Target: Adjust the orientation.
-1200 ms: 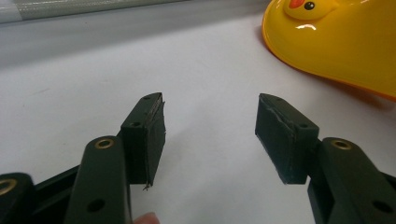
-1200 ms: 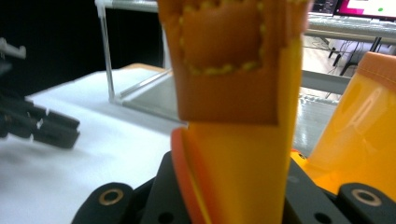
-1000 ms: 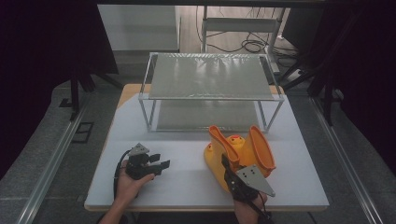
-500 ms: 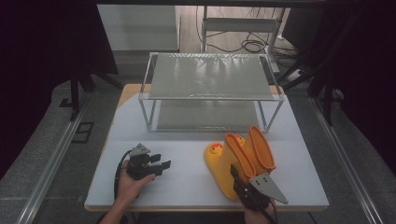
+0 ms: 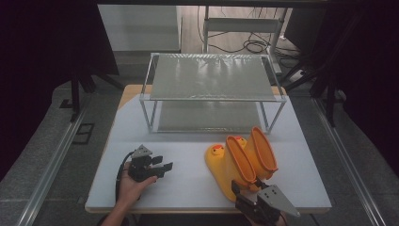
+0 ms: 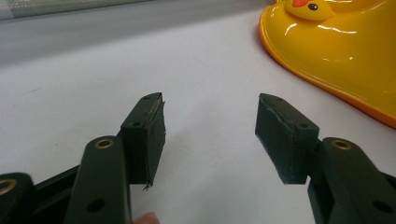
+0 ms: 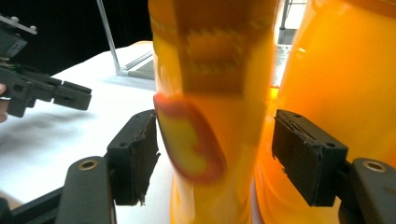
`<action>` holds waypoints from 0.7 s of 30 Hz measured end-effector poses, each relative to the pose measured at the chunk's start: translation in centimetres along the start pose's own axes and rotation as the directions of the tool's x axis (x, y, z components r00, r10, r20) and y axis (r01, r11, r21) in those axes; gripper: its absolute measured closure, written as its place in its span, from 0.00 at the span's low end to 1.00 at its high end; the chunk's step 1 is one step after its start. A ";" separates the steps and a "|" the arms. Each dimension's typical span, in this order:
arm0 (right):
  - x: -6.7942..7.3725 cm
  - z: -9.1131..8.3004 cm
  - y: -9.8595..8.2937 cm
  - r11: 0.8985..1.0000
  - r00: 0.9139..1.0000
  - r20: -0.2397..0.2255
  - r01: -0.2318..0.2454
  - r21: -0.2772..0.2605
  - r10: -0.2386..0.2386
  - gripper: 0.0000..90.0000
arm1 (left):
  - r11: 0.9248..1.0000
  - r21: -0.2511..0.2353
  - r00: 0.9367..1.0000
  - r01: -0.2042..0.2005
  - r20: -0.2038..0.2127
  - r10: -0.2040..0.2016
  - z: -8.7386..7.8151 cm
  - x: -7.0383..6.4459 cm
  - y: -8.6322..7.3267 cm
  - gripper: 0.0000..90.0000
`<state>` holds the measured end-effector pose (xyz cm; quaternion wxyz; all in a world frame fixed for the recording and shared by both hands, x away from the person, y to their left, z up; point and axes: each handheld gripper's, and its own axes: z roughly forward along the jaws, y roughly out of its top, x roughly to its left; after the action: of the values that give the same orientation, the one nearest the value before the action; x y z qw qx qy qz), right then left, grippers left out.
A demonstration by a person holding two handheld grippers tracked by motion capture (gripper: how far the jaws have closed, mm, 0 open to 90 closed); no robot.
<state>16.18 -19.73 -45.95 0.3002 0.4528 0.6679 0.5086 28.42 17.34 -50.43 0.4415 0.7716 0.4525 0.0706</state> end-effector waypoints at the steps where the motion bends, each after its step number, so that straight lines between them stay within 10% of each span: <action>1: -0.1 -0.4 -0.1 1.000 1.000 -0.001 -0.004 -0.002 0.004 0.34 | 1.000 0.001 1.000 -0.001 0.000 0.001 0.0 0.0 0.0 0.47; 21: -5.2 -6.2 3.0 0.989 0.995 -0.089 -0.049 -0.143 0.037 0.33 | 1.000 0.006 1.000 -0.001 0.005 0.001 0.2 -0.2 0.0 0.47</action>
<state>13.84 -26.76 -41.51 0.2923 0.4218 0.6316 0.5811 28.41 17.02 -50.49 0.4405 0.7731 0.4514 0.0675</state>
